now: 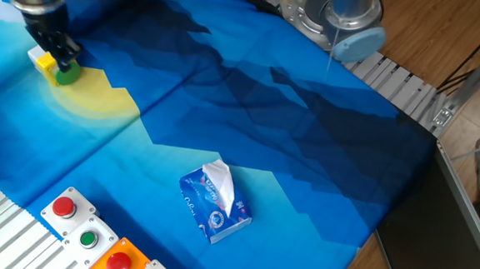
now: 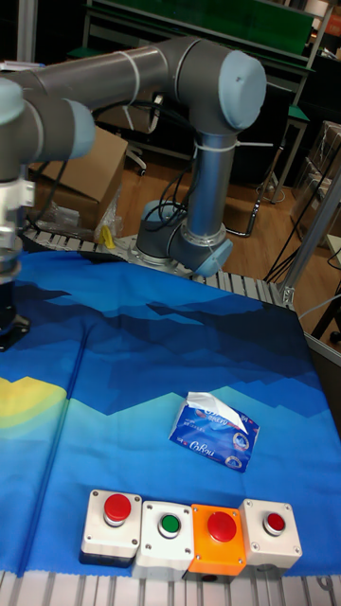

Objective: Press the button horizontally

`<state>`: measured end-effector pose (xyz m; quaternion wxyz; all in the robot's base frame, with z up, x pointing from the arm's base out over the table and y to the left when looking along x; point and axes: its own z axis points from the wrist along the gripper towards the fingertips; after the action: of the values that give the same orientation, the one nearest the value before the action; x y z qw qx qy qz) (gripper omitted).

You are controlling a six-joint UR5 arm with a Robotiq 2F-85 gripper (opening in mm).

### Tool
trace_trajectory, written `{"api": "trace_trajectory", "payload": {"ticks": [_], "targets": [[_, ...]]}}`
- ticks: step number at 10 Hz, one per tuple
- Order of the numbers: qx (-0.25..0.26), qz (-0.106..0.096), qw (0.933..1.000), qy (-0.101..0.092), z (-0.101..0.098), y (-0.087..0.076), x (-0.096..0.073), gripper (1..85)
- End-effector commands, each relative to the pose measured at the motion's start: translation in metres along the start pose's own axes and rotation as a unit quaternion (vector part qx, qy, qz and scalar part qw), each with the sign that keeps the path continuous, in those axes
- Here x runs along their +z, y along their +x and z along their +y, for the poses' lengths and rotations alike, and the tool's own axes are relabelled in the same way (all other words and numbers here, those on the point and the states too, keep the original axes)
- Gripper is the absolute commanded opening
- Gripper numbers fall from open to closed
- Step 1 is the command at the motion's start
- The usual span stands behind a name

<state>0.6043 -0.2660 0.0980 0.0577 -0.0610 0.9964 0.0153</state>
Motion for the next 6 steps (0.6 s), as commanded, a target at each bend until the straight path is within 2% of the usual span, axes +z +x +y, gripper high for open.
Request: {"api": "trace_trajectory", "payload": {"ticks": [1, 2, 4, 5, 6], "targets": [[0.057, -0.022, 0.9971, -0.046, -0.005, -0.008, -0.001, 1.0], [0.079, -0.014, 0.9959, -0.041, -0.007, -0.004, 0.000, 1.0], [0.124, -0.007, 0.9912, -0.046, -0.005, -0.002, 0.000, 1.0], [0.135, -0.012, 0.9903, -0.033, -0.012, -0.004, 0.000, 1.0], [0.140, -0.037, 0.9882, -0.048, -0.006, -0.018, -0.001, 1.0]]}}
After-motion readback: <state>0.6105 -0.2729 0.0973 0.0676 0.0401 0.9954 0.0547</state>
